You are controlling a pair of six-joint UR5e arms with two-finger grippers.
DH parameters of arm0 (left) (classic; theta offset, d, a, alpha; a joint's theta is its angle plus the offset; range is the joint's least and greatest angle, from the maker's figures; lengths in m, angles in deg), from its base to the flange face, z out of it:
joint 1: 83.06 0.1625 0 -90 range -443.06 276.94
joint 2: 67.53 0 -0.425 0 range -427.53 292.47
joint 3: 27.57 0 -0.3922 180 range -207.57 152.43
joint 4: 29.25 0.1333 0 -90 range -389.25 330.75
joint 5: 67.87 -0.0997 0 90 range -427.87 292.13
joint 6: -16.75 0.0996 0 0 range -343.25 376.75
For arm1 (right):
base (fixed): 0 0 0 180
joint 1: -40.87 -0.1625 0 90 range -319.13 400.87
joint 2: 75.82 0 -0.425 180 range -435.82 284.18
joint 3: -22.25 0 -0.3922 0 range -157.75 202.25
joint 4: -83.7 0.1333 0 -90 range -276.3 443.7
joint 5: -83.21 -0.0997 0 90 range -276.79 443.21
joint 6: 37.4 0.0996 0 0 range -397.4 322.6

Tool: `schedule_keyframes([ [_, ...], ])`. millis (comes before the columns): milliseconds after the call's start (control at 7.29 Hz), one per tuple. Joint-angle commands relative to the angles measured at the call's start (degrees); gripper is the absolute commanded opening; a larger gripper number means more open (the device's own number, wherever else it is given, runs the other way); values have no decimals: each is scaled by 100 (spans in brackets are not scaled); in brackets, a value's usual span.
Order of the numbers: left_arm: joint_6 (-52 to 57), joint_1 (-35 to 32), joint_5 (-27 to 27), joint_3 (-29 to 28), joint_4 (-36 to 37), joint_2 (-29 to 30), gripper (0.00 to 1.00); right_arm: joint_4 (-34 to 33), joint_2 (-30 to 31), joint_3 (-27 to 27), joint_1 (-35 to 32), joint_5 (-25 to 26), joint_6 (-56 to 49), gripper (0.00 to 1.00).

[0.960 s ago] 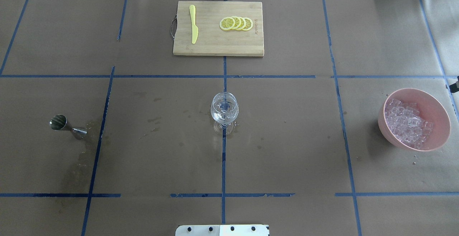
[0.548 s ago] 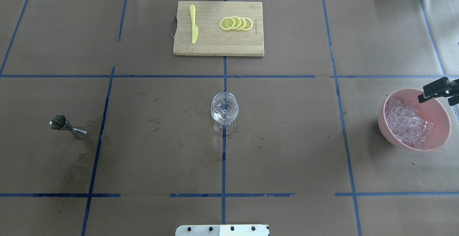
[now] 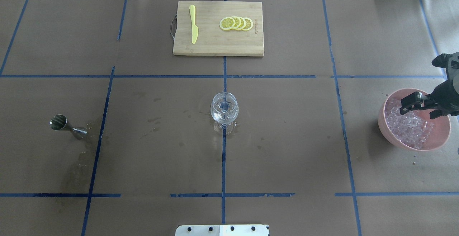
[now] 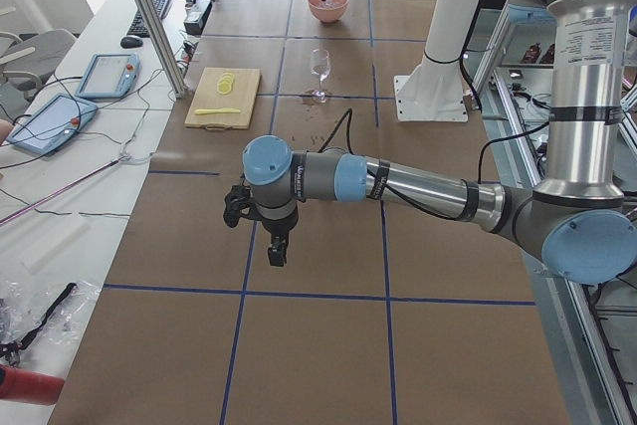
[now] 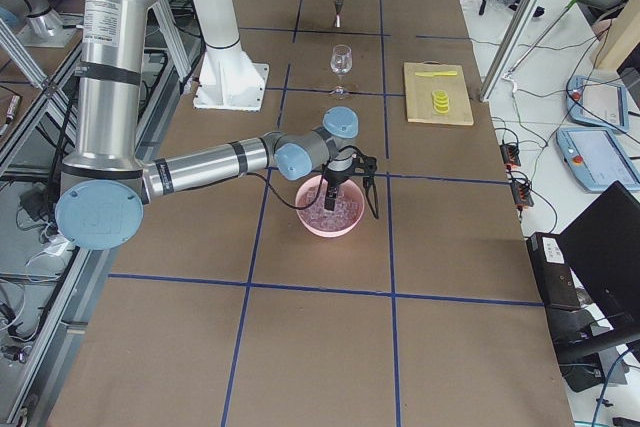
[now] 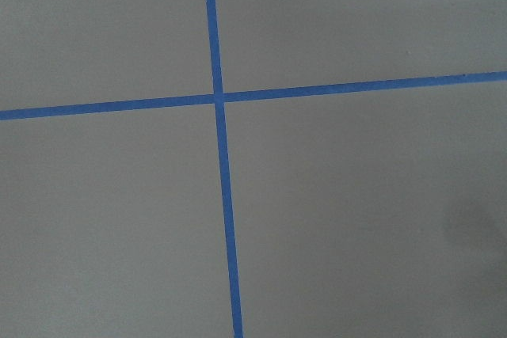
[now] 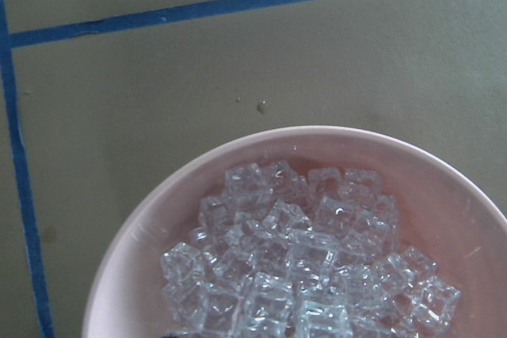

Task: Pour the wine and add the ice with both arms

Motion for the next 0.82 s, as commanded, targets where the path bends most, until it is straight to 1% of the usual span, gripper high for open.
schedule_keyframes([
  [0,7,-9,0,64,9,-9,100,-2,-13,-127,86,21,11,90],
  [137,7,-9,-9,100,9,-9,100,-11,-4,-128,95,21,11,88],
  [411,7,0,-9,109,0,-70,100,-2,5,-233,121,12,11,79],
  [548,7,-9,-9,126,0,-70,100,-2,5,-233,130,-5,19,61],
  [685,7,-9,-9,144,0,-79,100,-2,5,-233,131,-5,72,28],
])
